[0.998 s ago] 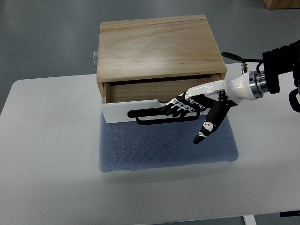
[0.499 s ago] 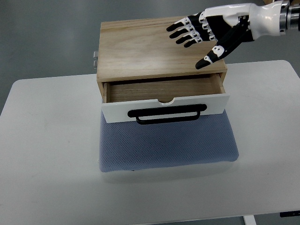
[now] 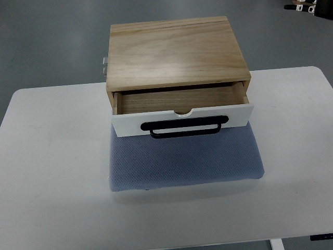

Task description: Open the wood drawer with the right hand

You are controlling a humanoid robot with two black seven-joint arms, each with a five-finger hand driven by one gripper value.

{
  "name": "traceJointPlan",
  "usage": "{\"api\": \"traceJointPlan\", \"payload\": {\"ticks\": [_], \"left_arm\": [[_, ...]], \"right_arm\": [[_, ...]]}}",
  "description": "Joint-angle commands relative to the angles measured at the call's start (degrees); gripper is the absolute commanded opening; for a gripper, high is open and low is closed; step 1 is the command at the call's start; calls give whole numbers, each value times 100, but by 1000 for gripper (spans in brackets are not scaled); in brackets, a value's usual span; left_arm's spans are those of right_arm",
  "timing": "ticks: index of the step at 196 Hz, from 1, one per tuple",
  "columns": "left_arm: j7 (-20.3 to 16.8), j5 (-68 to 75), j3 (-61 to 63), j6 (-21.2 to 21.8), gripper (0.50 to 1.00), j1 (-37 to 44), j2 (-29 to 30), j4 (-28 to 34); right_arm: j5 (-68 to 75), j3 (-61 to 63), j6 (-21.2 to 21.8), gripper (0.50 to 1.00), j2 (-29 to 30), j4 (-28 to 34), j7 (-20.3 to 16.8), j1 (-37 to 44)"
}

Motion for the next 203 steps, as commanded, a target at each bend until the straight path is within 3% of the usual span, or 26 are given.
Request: {"api": "traceJointPlan", "payload": {"ticks": [1,35,66,120,203], "left_arm": [[-4,0,0,0,1000,1,0,0],[-4,0,0,0,1000,1,0,0],[-4,0,0,0,1000,1,0,0],[-4,0,0,0,1000,1,0,0],[4,0,0,0,1000,1,0,0]], "right_arm": [[437,1,1,942,307,-538,131,-296],[763,1,1,942,817,-705,624,-823],[1263,10,-897,942,1195,-740,940,-1210],[1492,-17,-1512,942,1458,-758,1775,-1518],[1413,-113,-1442,944,1696,-652,1792,-1869]]}}
